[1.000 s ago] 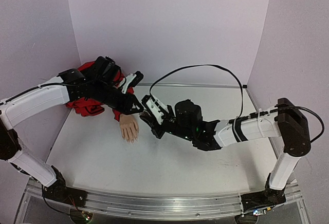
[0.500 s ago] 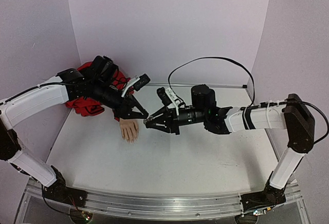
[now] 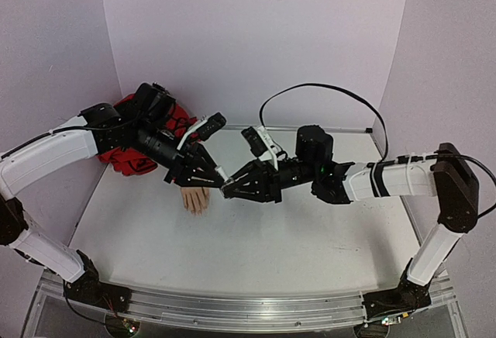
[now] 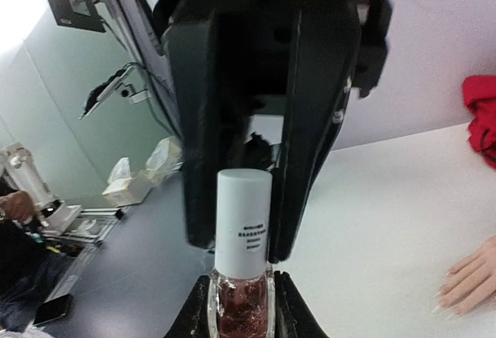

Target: Paint the nails

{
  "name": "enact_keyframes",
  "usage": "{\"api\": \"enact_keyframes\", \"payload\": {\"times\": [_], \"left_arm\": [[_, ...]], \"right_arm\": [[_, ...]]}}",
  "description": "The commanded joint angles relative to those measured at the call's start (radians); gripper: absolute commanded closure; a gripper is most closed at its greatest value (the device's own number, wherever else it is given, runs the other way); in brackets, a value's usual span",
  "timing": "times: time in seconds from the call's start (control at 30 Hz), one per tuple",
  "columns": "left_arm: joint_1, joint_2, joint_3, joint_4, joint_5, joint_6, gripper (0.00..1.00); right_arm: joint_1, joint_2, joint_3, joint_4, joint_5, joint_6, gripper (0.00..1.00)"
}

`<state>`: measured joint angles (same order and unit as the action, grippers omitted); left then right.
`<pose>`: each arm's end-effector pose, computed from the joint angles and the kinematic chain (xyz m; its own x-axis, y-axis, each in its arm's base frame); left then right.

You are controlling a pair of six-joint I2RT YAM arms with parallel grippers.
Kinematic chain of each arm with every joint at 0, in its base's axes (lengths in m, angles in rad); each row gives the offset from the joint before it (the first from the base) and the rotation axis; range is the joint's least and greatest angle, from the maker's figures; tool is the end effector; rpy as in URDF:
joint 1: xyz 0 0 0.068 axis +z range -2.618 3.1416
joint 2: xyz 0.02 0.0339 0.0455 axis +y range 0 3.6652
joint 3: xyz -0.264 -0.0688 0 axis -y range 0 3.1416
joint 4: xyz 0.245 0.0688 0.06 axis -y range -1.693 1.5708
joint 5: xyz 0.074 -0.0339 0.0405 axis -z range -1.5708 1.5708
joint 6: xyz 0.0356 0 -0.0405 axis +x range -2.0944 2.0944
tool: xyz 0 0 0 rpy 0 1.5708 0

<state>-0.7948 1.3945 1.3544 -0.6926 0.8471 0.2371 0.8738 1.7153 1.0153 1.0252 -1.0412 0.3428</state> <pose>0.1865 -0.2281 0.3583 -0.2527 0.4796 -0.8403 0.9487 -0.0478 -0.3126 0.2147 0.3044 0.2922 -0.1135 0.1290 -0.9851 -0.9282 -0.3675 0.0588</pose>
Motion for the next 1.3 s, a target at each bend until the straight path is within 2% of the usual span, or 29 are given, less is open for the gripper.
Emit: {"api": "enact_keyframes", "payload": {"times": [0.0, 0.07, 0.13, 0.23, 0.27, 0.3, 0.33, 0.37, 0.5, 0.6, 0.7, 1.07, 1.27], "left_arm": [[-0.012, -0.103, -0.018, -0.025, -0.157, -0.061, 0.57], [0.009, -0.161, -0.044, 0.037, -0.215, -0.111, 0.45], [0.031, -0.207, -0.066, 0.079, -0.234, -0.147, 0.37], [0.043, -0.24, -0.087, 0.136, -0.286, -0.222, 0.33], [0.043, -0.244, -0.094, 0.181, -0.317, -0.303, 0.31], [0.043, -0.245, -0.104, 0.209, -0.332, -0.372, 0.17], [0.043, -0.243, -0.117, 0.275, -0.352, -0.439, 0.13], [0.043, -0.239, -0.131, 0.325, -0.369, -0.515, 0.12], [0.039, -0.203, -0.159, 0.451, -0.449, -0.712, 0.13], [0.023, -0.171, -0.16, 0.485, -0.524, -0.738, 0.17], [0.02, -0.148, -0.161, 0.51, -0.558, -0.752, 0.23], [-0.015, -0.076, -0.157, 0.564, -0.594, -0.721, 0.42], [-0.028, -0.032, -0.129, 0.587, -0.599, -0.701, 0.44]], "right_arm": [[-0.026, -0.175, -0.015, 0.053, 0.259, -0.201, 1.0], [-0.025, -0.209, -0.055, 0.02, 0.36, -0.263, 1.0], [-0.027, -0.232, -0.084, 0.002, 0.452, -0.306, 1.0], [-0.025, -0.25, -0.115, 0.001, 0.58, -0.333, 1.0], [-0.021, -0.253, -0.12, 0.004, 0.639, -0.334, 1.0], [-0.009, -0.255, -0.127, 0.011, 0.715, -0.362, 1.0], [0.012, -0.253, -0.13, 0.018, 0.795, -0.388, 1.0], [0.031, -0.248, -0.127, 0.021, 0.867, -0.408, 1.0], [0.117, -0.194, -0.084, 0.024, 1.156, -0.477, 1.0], [0.166, -0.145, -0.046, 0.038, 1.297, -0.52, 1.0], [0.192, -0.103, -0.008, 0.033, 1.36, -0.534, 1.0], [0.216, -0.045, 0.045, 0.026, 1.374, -0.531, 1.0], [0.218, -0.039, 0.06, 0.002, 1.366, -0.534, 1.0]]}}
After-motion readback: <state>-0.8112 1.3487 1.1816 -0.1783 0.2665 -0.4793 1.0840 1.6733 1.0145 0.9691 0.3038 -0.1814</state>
